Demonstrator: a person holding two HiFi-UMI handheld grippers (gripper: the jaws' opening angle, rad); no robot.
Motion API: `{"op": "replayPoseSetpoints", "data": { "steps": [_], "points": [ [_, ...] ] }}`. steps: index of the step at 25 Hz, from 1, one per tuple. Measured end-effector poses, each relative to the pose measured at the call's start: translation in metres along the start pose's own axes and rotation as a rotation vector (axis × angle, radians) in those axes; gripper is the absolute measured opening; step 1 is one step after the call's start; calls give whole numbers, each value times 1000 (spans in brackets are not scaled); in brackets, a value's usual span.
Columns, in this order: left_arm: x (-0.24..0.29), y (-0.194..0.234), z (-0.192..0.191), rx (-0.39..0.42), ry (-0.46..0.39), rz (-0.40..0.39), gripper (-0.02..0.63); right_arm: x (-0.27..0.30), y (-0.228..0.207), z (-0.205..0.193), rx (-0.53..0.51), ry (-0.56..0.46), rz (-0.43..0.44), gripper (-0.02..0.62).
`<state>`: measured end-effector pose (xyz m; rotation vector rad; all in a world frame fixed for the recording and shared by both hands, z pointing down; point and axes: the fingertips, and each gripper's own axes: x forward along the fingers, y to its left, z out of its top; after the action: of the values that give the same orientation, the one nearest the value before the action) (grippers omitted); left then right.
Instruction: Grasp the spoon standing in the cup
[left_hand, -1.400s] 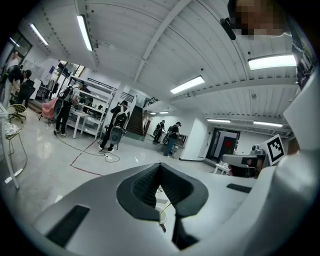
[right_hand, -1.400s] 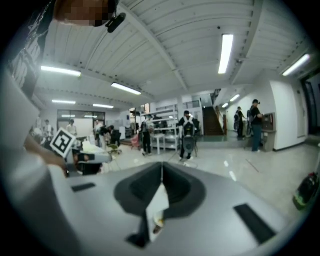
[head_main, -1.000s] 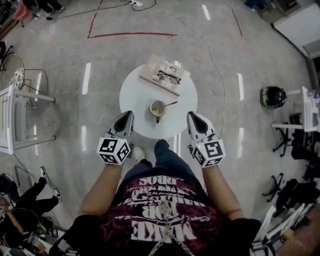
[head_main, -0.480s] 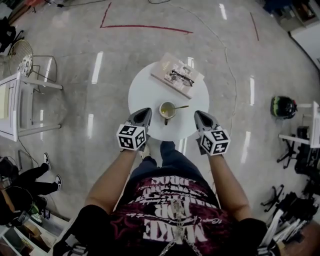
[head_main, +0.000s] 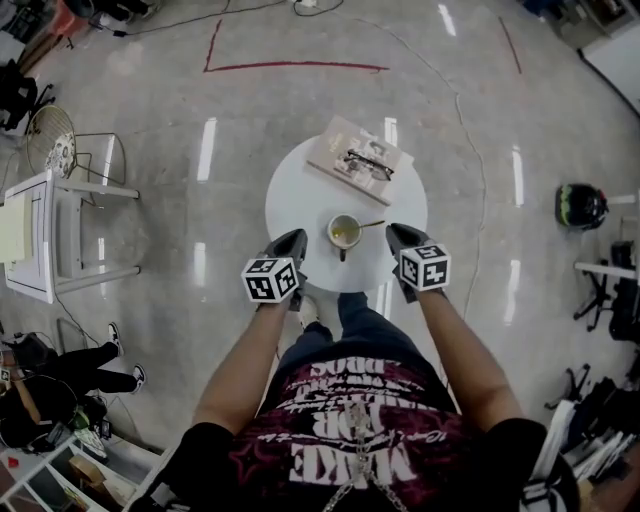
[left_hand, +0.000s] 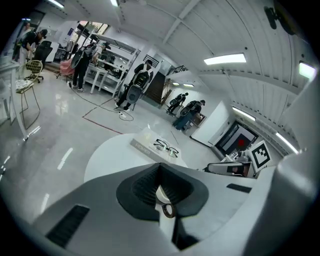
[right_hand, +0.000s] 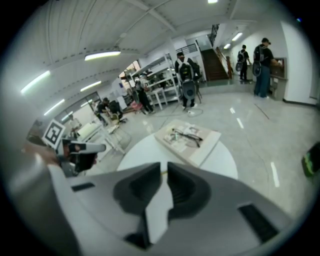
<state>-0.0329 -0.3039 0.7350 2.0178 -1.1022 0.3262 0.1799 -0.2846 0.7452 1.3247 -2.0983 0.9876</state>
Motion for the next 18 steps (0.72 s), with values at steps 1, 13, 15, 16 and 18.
{"op": "replayPoseSetpoints", "data": {
  "steps": [1, 13, 15, 16, 18],
  "points": [
    [1, -1, -1, -3, 1, 1, 25, 2, -5, -2, 5, 7, -6, 37],
    [9, 8, -2, 19, 56, 57, 25, 44, -11, -17, 122, 85, 38, 146],
    [9, 7, -5, 13, 66, 59, 25, 48, -13, -20, 132, 96, 41, 146],
    [10, 6, -6, 11, 68, 59, 25, 49, -14, -21, 136, 100, 41, 146],
    [10, 5, -7, 10, 72, 58, 25, 53, -17, -23, 150, 104, 43, 146]
  ]
}}
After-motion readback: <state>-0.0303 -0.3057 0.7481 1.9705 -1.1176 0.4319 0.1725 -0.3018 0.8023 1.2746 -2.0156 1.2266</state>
